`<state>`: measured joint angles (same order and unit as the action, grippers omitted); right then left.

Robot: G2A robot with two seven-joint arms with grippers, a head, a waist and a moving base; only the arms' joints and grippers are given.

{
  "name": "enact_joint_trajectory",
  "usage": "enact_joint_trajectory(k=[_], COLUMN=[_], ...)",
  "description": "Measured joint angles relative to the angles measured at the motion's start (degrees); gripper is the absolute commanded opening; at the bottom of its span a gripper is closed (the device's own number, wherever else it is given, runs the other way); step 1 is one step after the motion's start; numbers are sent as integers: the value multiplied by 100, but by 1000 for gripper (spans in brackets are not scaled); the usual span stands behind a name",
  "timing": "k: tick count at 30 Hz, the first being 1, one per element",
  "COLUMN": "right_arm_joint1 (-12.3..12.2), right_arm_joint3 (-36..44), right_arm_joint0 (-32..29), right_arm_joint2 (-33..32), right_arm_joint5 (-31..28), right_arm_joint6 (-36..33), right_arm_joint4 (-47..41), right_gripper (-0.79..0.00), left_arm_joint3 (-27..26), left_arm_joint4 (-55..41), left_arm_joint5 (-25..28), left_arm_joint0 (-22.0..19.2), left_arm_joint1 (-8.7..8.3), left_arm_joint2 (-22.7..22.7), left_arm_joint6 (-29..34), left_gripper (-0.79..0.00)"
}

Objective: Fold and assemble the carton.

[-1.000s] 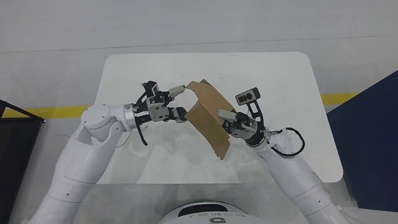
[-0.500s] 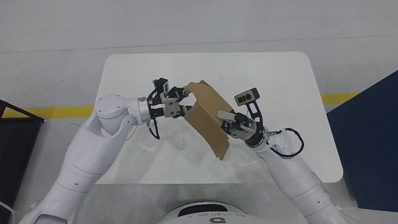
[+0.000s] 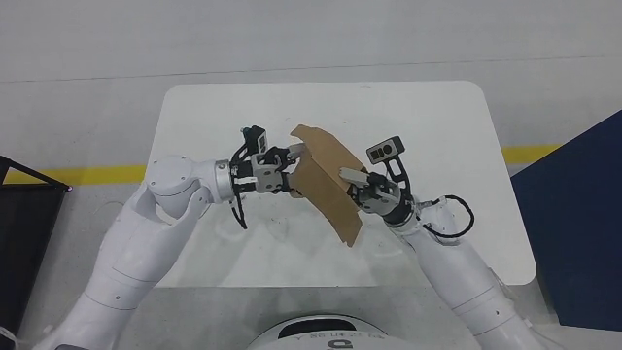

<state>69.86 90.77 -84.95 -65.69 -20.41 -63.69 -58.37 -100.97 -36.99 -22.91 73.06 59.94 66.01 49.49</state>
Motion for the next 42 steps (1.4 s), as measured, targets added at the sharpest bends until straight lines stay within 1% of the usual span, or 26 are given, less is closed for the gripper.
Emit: enact_joint_trajectory(k=[6, 11, 17, 18, 21, 26, 30, 34, 38, 42], right_arm_joint1=[0, -4, -6, -11, -57, -145, -174, -202, -222, -224], right_arm_joint3=[-59, -55, -56, -57, -186, -276, -235, -295, -363, -367], right_arm_joint0=[17, 11, 4, -9, -19, -46, -68, -38, -55, -58], right_arm_joint2=[-84, -152, -184, -219, -405, -663, -650, -560, -590, -590], right_arm_joint5=[168, 206, 250, 334, 962, 1688, 2084, 2461, 2665, 2680], right_arm_joint6=[-85, -97, -23, 27, -169, -645, -975, -1215, -1314, -1307], right_arm_joint4=[-164, -235, -246, -296, -697, -527, -504, -287, -329, -331], right_gripper=[-785, -785, -785, -785, -785, -785, -785, -785, -785, -785], left_arm_joint3=[-47, 107, 218, 226, 298, 415, 330, 344, 350, 381], left_arm_joint4=[-49, -221, -522, -589, -1014, -1930, -2250, -2543, -2852, -2936], left_arm_joint5=[83, 138, 150, 139, 50, -121, -200, -327, -454, -494], left_arm_joint0=[50, 89, 234, 260, 325, 323, 279, 133, -43, -104], left_arm_joint1=[-12, -27, -65, -71, -78, -64, -35, 24, 73, 99], left_arm_joint2=[47, 305, 638, 688, 878, 1165, 1118, 966, 832, 743], left_arm_joint6=[59, -199, -150, -130, -16, 71, -67, -528, -780, -847], left_gripper=[0, 0, 0, 0, 0, 0, 0, 0, 0, 0])
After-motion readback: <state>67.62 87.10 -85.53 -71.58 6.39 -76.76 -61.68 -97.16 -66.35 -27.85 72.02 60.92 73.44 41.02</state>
